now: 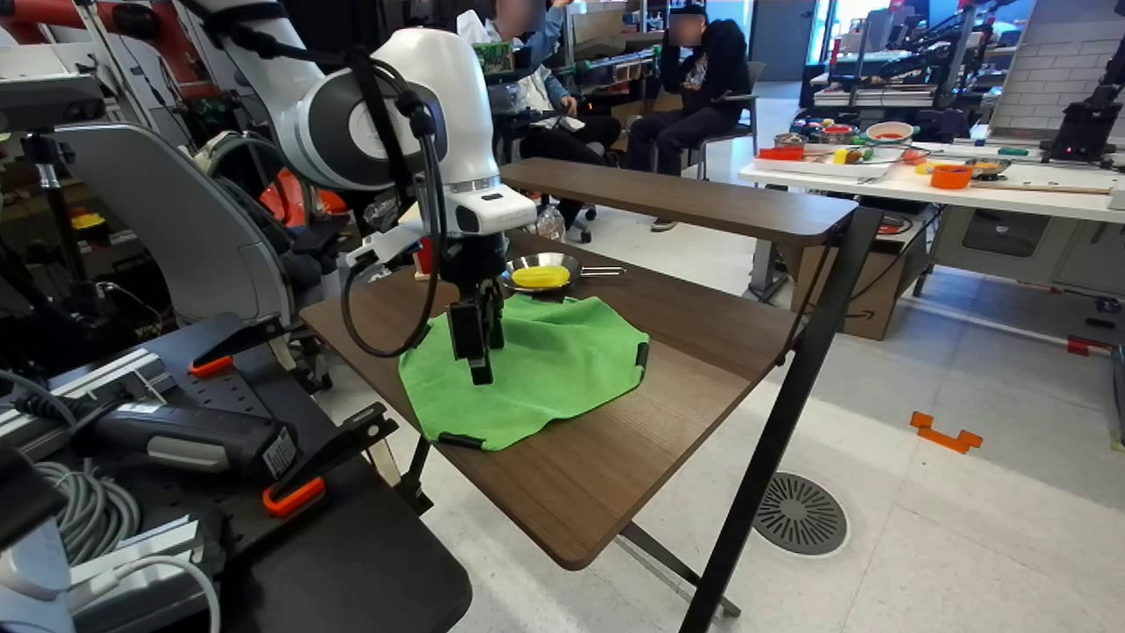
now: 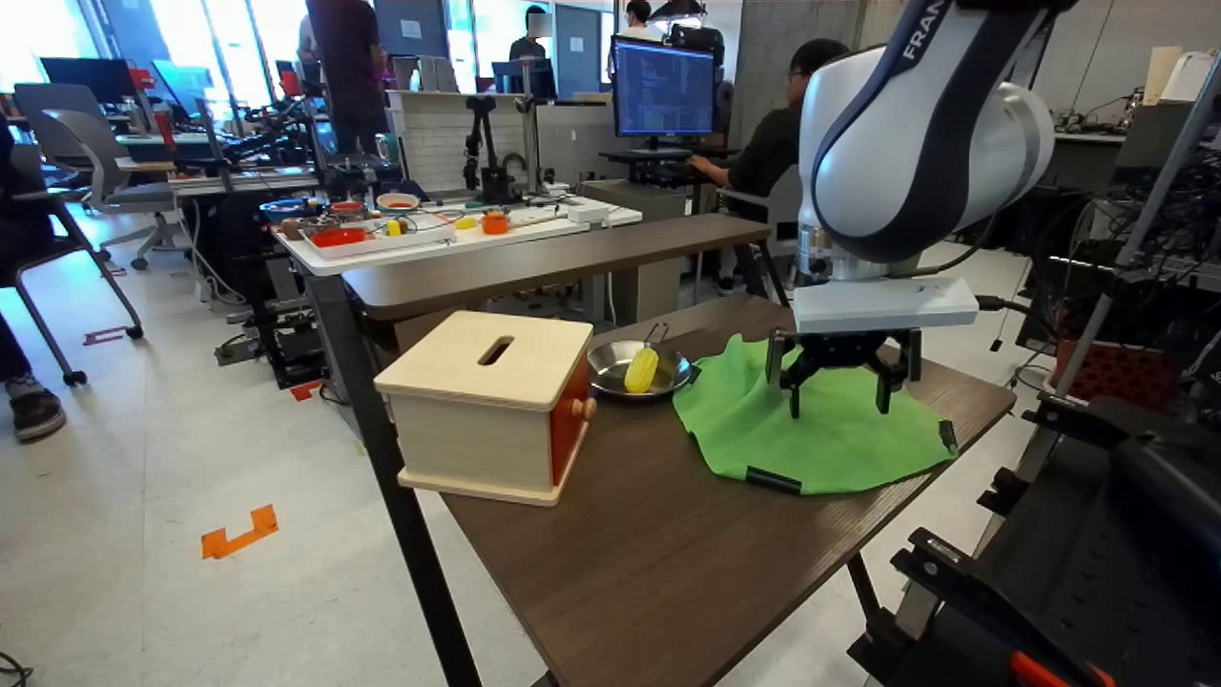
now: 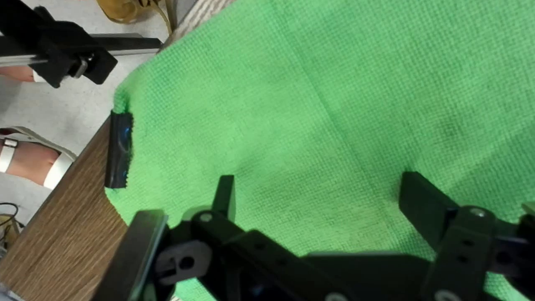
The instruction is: Move the green cloth on the table
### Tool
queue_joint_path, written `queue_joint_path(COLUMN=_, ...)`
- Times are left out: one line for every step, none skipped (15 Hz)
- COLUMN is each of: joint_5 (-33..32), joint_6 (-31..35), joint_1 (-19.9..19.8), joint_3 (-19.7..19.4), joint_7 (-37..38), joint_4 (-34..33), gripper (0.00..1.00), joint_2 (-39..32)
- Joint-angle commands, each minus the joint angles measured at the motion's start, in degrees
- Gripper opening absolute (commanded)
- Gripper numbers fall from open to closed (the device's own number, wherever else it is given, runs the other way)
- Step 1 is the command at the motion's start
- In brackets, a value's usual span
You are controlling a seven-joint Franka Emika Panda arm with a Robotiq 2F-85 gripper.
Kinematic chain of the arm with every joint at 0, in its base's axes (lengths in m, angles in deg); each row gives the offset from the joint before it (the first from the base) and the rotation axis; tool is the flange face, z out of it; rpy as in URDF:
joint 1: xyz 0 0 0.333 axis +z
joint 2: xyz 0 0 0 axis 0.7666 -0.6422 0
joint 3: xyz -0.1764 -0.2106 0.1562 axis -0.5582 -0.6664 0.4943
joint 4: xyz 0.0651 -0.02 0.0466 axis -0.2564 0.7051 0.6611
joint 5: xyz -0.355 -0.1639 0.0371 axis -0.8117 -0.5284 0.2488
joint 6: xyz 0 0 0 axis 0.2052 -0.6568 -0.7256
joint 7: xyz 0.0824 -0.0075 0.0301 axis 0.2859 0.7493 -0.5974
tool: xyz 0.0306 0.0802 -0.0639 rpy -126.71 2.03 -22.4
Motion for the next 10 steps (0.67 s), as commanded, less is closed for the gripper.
queue_joint_path(joint_5=-0.36, joint_6=1.24, joint_1=0.59, joint_3=-0.51, joint_7=2.25, joint_4=-3.18, gripper=1.00, joint_2=-3.09)
queue_joint_path(joint_5=-0.32, joint_6=1.50, joint_1=0.62, joint_3=-0.42, joint_7=2.45, joint_4=-3.49, gripper=1.00, joint_2=-3.42)
queue_joint_path(joint_5=-0.29, joint_6=1.94, joint_1=0.66, joint_3=-0.27, joint_7=2.49, joint_4=-3.43, gripper=1.00, joint_2=-3.38)
queue_joint_path(joint_5=-0.30, joint_6=2.35, joint_1=0.80, joint_3=-0.15, joint_7=2.47, joint_4=-3.17, gripper=1.00, joint_2=-3.08)
queue_joint_path(joint_5=-0.31, joint_6=2.95, joint_1=0.91, joint_3=-0.03, joint_7=2.31, joint_4=-2.97, gripper=1.00, joint_2=-2.93)
queue_joint_path(joint_5=-0.40, joint_6=3.37, joint_1=1.11, joint_3=0.25, joint_7=1.96, joint_4=-2.71, gripper=1.00, joint_2=-2.70)
queue_joint_path(joint_5=-0.50, joint_6=3.87, joint_1=1.57, joint_3=0.24, joint_7=2.06, joint_4=-2.63, gripper=1.00, joint_2=-2.67)
queue_joint_path(joint_5=-0.67, joint_6=4.33, joint_1=2.27, joint_3=0.29, joint_7=2.13, joint_4=-2.57, gripper=1.00, joint_2=-2.65)
queue_joint_path(joint_5=-0.74, joint_6=4.90, joint_1=2.90, joint_3=0.47, joint_7=2.01, joint_4=-2.40, gripper=1.00, joint_2=-2.53)
queue_joint_path(joint_5=-0.91, joint_6=5.40, joint_1=3.86, joint_3=0.55, joint_7=2.05, joint_4=-2.30, gripper=1.00, joint_2=-2.52)
